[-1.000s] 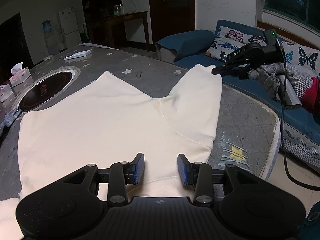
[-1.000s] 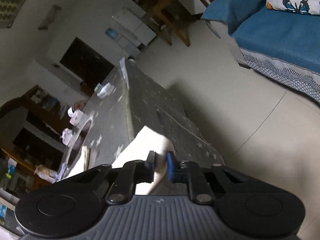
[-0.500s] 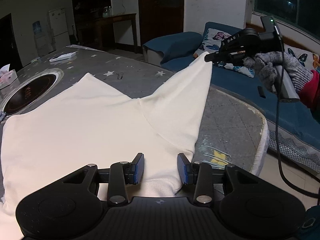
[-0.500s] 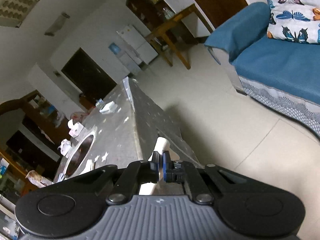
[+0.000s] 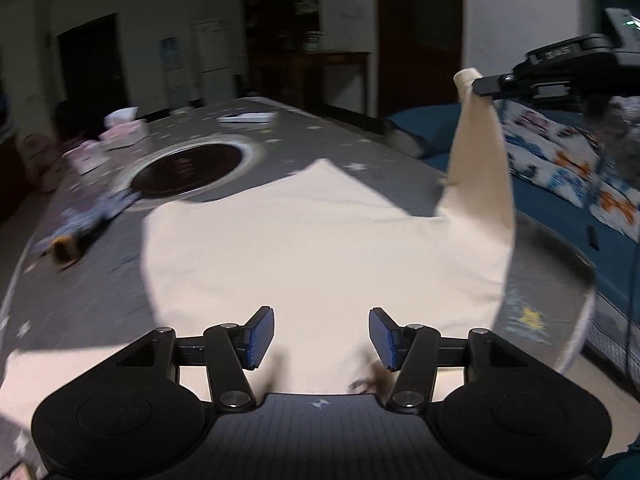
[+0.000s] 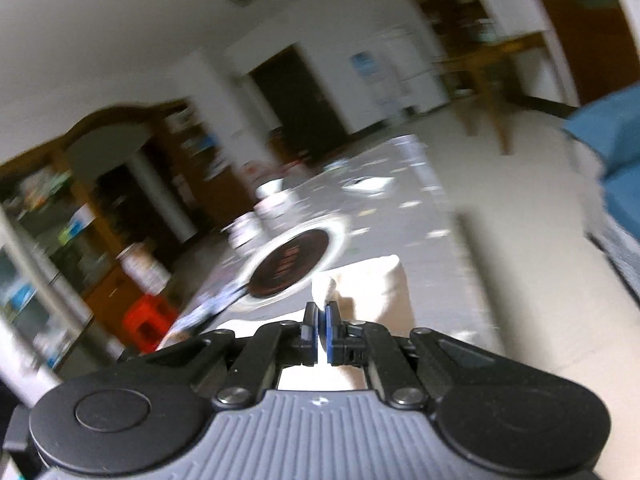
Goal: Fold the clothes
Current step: 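Fold the held sleeve across the sweatshirt body with the right gripper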
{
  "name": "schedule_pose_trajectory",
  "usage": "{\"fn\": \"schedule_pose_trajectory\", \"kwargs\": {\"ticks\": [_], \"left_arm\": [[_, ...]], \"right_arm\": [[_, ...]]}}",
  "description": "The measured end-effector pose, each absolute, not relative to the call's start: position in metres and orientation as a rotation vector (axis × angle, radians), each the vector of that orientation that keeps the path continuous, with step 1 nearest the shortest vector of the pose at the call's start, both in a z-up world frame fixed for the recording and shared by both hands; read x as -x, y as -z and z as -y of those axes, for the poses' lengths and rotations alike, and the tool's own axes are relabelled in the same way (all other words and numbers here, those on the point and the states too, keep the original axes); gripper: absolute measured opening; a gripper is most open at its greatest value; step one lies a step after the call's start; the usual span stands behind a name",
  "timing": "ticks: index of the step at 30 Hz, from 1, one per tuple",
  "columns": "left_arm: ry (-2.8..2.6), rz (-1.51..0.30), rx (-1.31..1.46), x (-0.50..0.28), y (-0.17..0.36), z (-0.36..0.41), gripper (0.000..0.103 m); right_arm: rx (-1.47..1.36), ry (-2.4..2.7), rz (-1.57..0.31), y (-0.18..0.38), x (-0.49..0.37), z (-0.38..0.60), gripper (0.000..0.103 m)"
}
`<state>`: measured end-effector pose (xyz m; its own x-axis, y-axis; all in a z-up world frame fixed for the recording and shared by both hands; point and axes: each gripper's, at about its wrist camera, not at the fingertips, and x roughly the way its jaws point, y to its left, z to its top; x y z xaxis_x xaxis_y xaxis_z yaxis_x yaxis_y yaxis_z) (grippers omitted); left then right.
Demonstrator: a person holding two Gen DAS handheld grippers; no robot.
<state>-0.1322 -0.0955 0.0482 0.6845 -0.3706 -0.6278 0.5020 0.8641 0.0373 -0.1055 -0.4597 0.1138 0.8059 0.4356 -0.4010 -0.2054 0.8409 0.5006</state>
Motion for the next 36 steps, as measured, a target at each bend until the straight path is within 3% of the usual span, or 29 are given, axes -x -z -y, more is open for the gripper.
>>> {"fn": "schedule_pose_trajectory", "kwargs": {"ticks": [7, 16, 19, 24, 26, 31, 36], "left_arm": [[0.400, -0.659, -0.151, 0.142, -0.046, 0.056, 0.061], [0.347, -0.668, -0.100, 0.152, -0.043, 0.028, 0.063], [0.342, -0.668, -0.091, 0.153, -0.043, 0.026, 0.063], [0.352, -0.660, -0.090, 0.152, -0.045, 0.027, 0.063], [0.358, -0.654, -0.089, 0.150, -0.046, 0.029, 0.063], [0.391, -0.664, -0.088, 0.142, -0.043, 0.038, 0.062], [0.396, -0.701, -0.073, 0.132, -0.036, 0.047, 0.049]], "right_arm": [[-0.321, -0.592, -0.613, -0.118, 0.083, 0.352, 0.003], [-0.240, -0.732, -0.784, -0.075, 0.071, 0.258, 0.003], [-0.208, -0.773, -0.841, -0.062, 0.074, 0.241, 0.008], [-0.177, -0.798, -0.843, -0.065, 0.089, 0.244, 0.012], [-0.167, -0.778, -0.824, -0.073, 0.094, 0.256, 0.018], [-0.069, -0.647, -0.795, -0.080, 0.110, 0.302, 0.018], [0.003, -0.506, -0.819, -0.060, 0.129, 0.342, 0.018]]}}
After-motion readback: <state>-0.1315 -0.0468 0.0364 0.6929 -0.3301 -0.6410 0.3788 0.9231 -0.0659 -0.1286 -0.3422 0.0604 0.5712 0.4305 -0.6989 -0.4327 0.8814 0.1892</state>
